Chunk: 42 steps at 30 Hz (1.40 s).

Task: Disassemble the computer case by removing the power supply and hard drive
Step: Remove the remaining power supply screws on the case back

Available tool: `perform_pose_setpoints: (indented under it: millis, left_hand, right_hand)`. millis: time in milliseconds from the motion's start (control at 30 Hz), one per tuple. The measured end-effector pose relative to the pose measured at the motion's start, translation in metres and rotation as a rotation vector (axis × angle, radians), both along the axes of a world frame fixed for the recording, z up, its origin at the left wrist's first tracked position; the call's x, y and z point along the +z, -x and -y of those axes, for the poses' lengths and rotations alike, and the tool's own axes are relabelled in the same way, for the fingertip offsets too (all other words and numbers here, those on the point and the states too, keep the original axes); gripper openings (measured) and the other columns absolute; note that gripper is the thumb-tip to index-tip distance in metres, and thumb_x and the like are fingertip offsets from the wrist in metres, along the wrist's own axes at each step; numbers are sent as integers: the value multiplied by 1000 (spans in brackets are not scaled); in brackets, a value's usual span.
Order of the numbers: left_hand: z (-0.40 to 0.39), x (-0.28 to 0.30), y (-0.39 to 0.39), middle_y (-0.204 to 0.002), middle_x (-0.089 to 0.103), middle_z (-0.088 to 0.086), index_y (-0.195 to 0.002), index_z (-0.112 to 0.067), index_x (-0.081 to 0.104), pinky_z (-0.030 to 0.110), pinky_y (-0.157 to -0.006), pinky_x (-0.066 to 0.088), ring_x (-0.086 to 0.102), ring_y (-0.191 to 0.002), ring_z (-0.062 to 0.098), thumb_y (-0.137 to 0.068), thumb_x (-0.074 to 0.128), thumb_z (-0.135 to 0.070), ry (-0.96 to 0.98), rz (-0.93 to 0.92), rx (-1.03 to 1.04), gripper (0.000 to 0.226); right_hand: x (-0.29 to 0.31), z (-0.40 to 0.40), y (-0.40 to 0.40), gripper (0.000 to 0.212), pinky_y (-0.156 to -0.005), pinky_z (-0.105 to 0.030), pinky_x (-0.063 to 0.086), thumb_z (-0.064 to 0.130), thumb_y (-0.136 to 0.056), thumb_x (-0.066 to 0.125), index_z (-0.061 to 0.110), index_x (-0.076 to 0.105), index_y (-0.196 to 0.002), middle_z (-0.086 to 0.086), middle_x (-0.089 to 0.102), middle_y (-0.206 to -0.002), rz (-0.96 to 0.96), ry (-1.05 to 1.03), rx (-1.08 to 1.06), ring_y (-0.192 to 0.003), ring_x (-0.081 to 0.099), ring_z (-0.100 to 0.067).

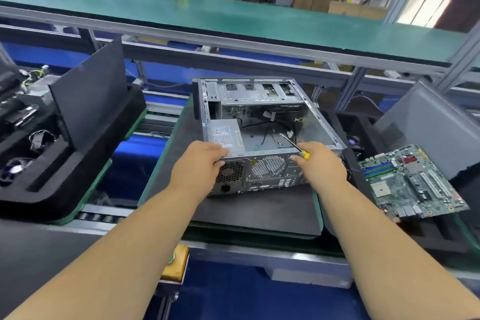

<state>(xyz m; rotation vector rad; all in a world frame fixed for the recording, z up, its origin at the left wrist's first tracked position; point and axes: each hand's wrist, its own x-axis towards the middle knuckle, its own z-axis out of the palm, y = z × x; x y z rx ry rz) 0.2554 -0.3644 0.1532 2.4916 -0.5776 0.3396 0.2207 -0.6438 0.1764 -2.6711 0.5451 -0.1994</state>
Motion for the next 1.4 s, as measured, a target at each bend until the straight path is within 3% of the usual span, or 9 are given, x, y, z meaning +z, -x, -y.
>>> perform_pose_setpoints:
  millis: [167, 333, 633, 767, 1167, 1400]
  left_hand:
    - [-6, -3, 0, -123, 64, -5, -123, -22, 69, 35, -100, 45, 45, -125, 16, -93, 65, -21, 45, -16, 0, 30]
    - [-8, -4, 8, -115, 63, -7, -123, -21, 70, 23, -92, 36, 44, -119, 13, -91, 69, -21, 89, -26, 23, 32]
    - [-2, -6, 32, -107, 53, -12, -121, -21, 70, 15, -93, 28, 43, -108, 6, -89, 71, -17, 156, -63, 106, 33]
    - [-4, -6, 44, -116, 60, -3, -122, -20, 70, 19, -100, 28, 48, -120, 17, -88, 71, -16, 148, -65, 108, 34]
    - [-2, 0, 80, -118, 61, -1, -125, -20, 68, 22, -100, 31, 49, -119, 18, -90, 69, -17, 108, -69, 133, 35]
    - [-2, 0, 97, -120, 62, 0, -125, -20, 68, 22, -99, 30, 50, -120, 18, -91, 68, -17, 97, -61, 152, 35]
  right_hand:
    - [-3, -13, 20, 36, -74, -34, 41, 43, -94, 61, 30, 61, -128, 3, 58, -133, 18, 26, -31, -108, 61, -27]
    - [-4, -16, 40, 33, -78, -35, 43, 41, -97, 57, 30, 59, -128, 6, 54, -133, -6, 53, 1, -111, 58, -25]
    - [-6, -15, 64, 27, -72, -36, 44, 38, -98, 55, 26, 61, -122, 4, 57, -128, 12, 87, 44, -104, 60, -25]
    - [-7, -14, 77, 26, -71, -36, 45, 36, -99, 54, 22, 60, -120, 3, 56, -127, 28, 89, 64, -100, 61, -26]
    - [-8, -7, 105, 39, -72, -34, 48, 38, -100, 51, 35, 49, -139, 9, 52, -135, -4, 105, 121, -106, 60, -20]
    - [-10, -4, 118, 38, -74, -34, 47, 37, -99, 55, 35, 52, -137, 10, 54, -133, 30, 48, 129, -103, 62, -17]
